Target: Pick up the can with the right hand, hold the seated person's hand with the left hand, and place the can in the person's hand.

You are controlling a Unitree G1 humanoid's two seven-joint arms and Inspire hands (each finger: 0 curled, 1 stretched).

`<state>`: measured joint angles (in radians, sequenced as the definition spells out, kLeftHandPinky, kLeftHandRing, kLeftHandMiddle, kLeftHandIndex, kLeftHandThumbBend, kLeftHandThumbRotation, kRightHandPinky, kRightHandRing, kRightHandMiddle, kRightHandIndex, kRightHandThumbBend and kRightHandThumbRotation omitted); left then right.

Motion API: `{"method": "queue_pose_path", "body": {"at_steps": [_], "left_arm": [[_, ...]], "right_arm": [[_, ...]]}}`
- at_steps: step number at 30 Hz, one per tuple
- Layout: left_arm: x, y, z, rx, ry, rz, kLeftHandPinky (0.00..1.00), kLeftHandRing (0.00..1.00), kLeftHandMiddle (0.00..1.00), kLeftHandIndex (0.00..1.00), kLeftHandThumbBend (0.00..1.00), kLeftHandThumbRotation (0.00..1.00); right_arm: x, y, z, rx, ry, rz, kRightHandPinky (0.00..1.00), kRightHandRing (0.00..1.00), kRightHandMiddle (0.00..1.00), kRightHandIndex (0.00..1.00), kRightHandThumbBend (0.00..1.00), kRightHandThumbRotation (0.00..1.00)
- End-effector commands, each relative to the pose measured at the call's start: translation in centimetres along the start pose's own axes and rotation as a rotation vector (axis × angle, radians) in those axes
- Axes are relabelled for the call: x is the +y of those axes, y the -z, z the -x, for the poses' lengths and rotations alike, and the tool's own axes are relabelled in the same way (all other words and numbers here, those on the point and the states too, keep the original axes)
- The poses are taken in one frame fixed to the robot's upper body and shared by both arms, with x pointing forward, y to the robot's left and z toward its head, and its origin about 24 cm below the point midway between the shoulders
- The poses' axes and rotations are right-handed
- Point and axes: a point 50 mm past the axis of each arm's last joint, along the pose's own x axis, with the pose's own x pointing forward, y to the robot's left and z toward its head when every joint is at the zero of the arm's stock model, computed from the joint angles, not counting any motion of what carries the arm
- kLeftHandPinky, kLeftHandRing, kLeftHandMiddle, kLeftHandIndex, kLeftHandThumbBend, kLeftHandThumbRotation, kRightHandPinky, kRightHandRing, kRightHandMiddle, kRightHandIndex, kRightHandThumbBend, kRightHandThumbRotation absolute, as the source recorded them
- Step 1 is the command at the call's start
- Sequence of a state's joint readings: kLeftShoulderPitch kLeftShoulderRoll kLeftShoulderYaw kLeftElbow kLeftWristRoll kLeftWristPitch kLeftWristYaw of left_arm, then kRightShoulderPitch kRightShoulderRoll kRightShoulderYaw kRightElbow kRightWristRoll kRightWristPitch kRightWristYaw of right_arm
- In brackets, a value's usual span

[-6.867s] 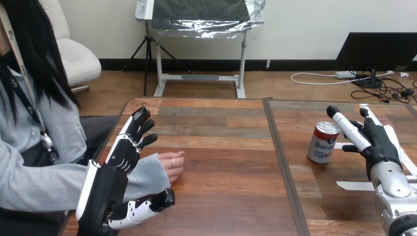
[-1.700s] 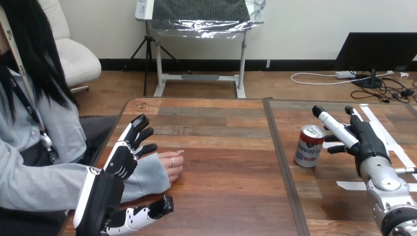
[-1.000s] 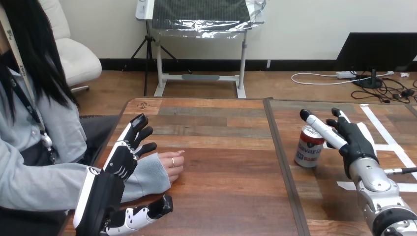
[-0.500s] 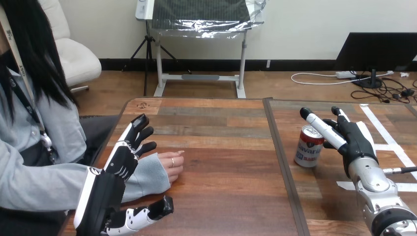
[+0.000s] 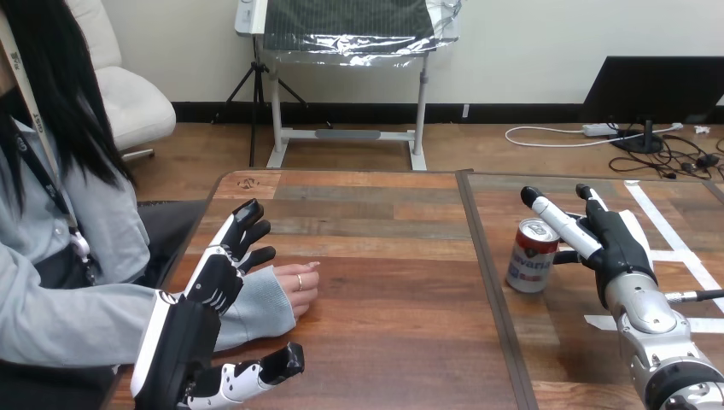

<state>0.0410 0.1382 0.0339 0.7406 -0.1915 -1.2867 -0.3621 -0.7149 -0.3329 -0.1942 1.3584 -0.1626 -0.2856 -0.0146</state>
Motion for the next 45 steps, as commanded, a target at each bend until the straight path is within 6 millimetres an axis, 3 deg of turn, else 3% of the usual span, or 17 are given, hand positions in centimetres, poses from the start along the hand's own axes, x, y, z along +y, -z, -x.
{"method": "queue_pose_path", "body": {"at_steps": [1, 3, 7, 12, 18, 26, 33, 39, 42, 45], "left_arm": [[0.0, -0.6, -1.7, -0.085, -0.003, -0.004, 0.83, 0.91, 0.94, 0.92, 1.00, 0.57], [0.0, -0.6, -1.7, -0.084, -0.004, -0.006, 0.83, 0.91, 0.94, 0.92, 1.00, 0.57], [0.1, -0.7, -1.7, -0.085, -0.005, -0.008, 0.82, 0.91, 0.94, 0.92, 1.00, 0.57], [0.1, -0.7, -1.7, -0.089, -0.004, -0.015, 0.81, 0.91, 0.94, 0.92, 1.00, 0.57], [0.1, -0.7, -1.6, -0.088, -0.008, -0.006, 0.81, 0.90, 0.94, 0.92, 1.00, 0.57], [0.1, -0.8, -1.5, -0.088, -0.001, 0.003, 0.81, 0.91, 0.94, 0.93, 1.00, 0.55], [0.2, -0.8, -1.5, -0.091, 0.000, 0.001, 0.83, 0.92, 0.94, 0.93, 1.00, 0.54], [0.2, -0.8, -1.5, -0.095, -0.005, -0.007, 0.82, 0.91, 0.94, 0.93, 1.00, 0.55], [0.2, -0.8, -1.5, -0.093, -0.005, -0.007, 0.82, 0.91, 0.94, 0.93, 1.00, 0.55], [0.2, -0.8, -1.5, -0.095, -0.004, -0.005, 0.82, 0.91, 0.94, 0.93, 1.00, 0.56]], "right_arm": [[-0.1, -2.7, -0.6, -0.092, 0.005, -0.009, 0.63, 0.78, 0.82, 1.00, 1.00, 0.65], [0.0, -2.7, -0.6, -0.091, 0.005, -0.008, 0.66, 0.80, 0.83, 1.00, 1.00, 0.65], [0.1, -2.6, -0.6, -0.089, 0.002, -0.012, 0.46, 0.57, 0.68, 1.00, 1.00, 0.64], [0.3, -2.4, -0.6, -0.085, -0.005, 0.001, 0.45, 0.61, 0.69, 1.00, 1.00, 0.64], [0.5, -2.1, -0.5, -0.077, -0.013, 0.004, 0.44, 0.59, 0.63, 1.00, 1.00, 0.63], [0.7, -1.7, -0.4, -0.060, -0.018, 0.022, 0.28, 0.37, 0.40, 1.00, 1.00, 0.63], [0.9, -1.4, -0.3, -0.052, -0.029, 0.007, 0.24, 0.34, 0.37, 1.00, 1.00, 0.62], [1.0, -1.3, -0.3, -0.051, -0.036, 0.002, 0.13, 0.17, 0.23, 1.00, 1.00, 0.61], [1.1, -1.2, -0.2, -0.054, -0.041, 0.000, 0.19, 0.31, 0.33, 1.00, 1.00, 0.61], [1.2, -1.1, -0.2, -0.063, -0.042, 0.027, 0.24, 0.39, 0.39, 1.00, 1.00, 0.62]]}}
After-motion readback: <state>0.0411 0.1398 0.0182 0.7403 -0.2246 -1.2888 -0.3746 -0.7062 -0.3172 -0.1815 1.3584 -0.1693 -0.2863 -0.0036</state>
